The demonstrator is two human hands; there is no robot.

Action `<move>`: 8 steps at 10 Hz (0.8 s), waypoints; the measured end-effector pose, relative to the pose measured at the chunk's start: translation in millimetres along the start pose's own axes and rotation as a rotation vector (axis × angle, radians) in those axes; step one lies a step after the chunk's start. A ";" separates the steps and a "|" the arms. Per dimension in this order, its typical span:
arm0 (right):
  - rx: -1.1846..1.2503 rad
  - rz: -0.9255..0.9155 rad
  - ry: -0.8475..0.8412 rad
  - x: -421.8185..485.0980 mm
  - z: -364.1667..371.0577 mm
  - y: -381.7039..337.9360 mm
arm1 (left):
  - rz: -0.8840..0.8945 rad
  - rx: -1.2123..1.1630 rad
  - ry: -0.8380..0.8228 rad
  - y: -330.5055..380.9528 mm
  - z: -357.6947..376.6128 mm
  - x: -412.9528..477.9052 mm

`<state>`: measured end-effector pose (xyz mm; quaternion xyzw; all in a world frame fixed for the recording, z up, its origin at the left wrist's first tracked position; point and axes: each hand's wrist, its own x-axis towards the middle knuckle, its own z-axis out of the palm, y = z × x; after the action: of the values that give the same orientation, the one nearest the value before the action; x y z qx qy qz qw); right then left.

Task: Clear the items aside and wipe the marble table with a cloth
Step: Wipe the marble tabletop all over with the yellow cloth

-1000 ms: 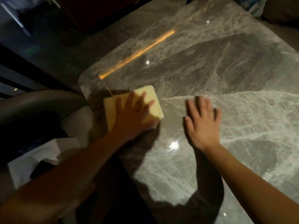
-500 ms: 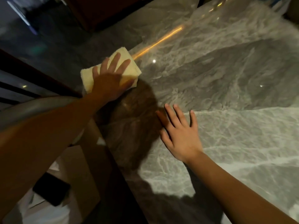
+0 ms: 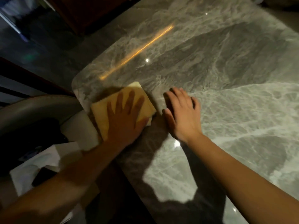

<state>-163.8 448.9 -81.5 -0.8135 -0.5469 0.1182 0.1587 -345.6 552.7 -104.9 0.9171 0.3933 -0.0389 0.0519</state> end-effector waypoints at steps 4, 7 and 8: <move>-0.105 0.212 -0.090 -144.3 -44.1 110.0 | -0.106 -0.515 -0.213 165.0 -4.5 -78.5; -0.211 0.309 -0.095 -194.5 -41.3 159.6 | 0.666 0.012 0.047 105.4 13.5 -55.2; -0.198 0.304 -0.076 -194.4 -41.3 159.2 | 0.500 0.027 0.001 109.9 8.3 -34.8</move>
<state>-85.8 207.4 -101.5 -0.8933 -0.4323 0.1172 0.0375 -290.0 451.4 -102.1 0.9866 0.1535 -0.0294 0.0475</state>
